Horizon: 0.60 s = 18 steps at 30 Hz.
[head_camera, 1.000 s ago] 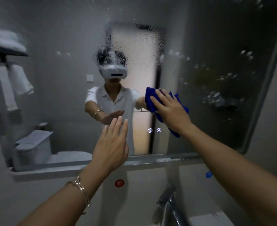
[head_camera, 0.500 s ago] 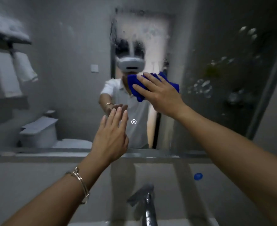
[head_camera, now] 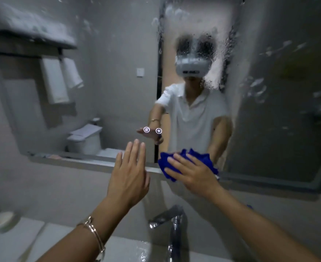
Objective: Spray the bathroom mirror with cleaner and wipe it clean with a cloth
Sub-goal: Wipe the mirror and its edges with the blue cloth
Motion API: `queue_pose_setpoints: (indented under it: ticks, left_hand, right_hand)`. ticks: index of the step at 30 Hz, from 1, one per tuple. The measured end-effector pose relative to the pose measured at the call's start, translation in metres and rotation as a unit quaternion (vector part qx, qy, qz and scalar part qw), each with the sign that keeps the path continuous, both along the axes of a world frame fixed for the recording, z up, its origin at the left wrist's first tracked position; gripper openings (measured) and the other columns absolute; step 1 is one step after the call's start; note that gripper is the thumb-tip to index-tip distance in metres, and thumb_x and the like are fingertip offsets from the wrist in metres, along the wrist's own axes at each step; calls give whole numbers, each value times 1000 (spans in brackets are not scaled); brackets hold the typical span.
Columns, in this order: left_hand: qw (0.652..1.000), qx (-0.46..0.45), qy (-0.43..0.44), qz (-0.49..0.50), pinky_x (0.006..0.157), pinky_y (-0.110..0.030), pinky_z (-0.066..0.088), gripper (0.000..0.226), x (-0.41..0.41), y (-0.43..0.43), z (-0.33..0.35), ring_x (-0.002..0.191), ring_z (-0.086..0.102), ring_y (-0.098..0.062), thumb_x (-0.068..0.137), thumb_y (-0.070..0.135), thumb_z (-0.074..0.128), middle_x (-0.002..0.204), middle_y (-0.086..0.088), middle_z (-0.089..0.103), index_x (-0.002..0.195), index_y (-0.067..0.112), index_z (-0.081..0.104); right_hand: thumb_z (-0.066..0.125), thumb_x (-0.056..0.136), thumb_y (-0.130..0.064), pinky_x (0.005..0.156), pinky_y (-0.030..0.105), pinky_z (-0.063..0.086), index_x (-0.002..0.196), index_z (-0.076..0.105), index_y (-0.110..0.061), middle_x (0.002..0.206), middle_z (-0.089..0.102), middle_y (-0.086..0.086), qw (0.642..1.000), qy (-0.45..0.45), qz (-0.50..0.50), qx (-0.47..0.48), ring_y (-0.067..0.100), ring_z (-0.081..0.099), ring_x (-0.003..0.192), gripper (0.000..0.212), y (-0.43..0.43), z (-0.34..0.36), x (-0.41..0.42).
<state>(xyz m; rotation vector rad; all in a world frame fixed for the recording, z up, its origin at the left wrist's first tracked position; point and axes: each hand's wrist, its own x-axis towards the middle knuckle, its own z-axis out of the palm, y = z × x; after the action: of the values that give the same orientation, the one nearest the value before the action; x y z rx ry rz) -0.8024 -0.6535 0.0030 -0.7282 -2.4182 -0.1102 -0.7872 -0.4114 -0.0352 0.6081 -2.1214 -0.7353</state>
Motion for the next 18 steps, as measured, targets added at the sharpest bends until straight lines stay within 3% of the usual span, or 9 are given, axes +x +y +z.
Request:
queue_pose_setpoints:
  ticks: [2,4,7,10,13,16,18]
  left_hand:
    - [1000,2,-5,10,99,-53,40,72,3,-8,-6,128,44,-38,73,27,54,140,-23,43,137,-3,39]
    - [1000,2,-15,17,98,-53,41,76,7,-13,-8,128,45,-37,70,24,67,140,-23,44,137,-2,40]
    - [1000,-1,-23,18,97,-52,41,79,12,-17,-5,127,46,-36,67,24,72,139,-22,46,136,-2,42]
    - [1000,1,-19,19,97,-52,40,80,11,-21,3,128,45,-36,67,24,71,140,-21,44,137,-1,41]
    - [999,8,-26,19,107,-48,28,78,9,-19,16,137,32,-34,77,25,62,149,-20,32,143,0,29]
    - [1000,21,-21,-1,115,-43,7,77,5,-6,36,145,4,-29,89,27,45,157,-15,4,149,5,2]
    - [999,38,-9,-9,116,-43,5,77,3,5,55,145,0,-28,89,26,44,157,-15,0,149,6,-1]
  right_hand:
    - [59,77,-14,110,42,27,130,52,-22,136,56,2,997,-47,-20,49,24,54,124,54,0,-19,6]
    - [80,59,-21,106,41,38,124,61,-25,132,59,-1,990,-100,-50,90,22,56,122,67,-2,-23,11]
    - [90,48,-26,102,40,41,122,62,-26,131,59,-2,984,-126,-68,110,22,55,123,79,-3,-17,15]
    - [73,69,-15,109,46,30,132,45,-22,137,54,4,993,-64,-24,97,27,43,130,70,5,4,8]
    - [46,82,-9,107,47,27,132,45,-18,136,54,12,1000,7,22,22,33,45,129,51,12,67,3]
    - [51,80,-3,105,50,34,131,53,-14,138,52,16,998,66,7,-8,37,47,128,53,15,154,4]
    - [57,81,-4,103,52,35,131,55,-13,139,50,17,995,99,-13,-25,37,46,128,50,14,203,2]
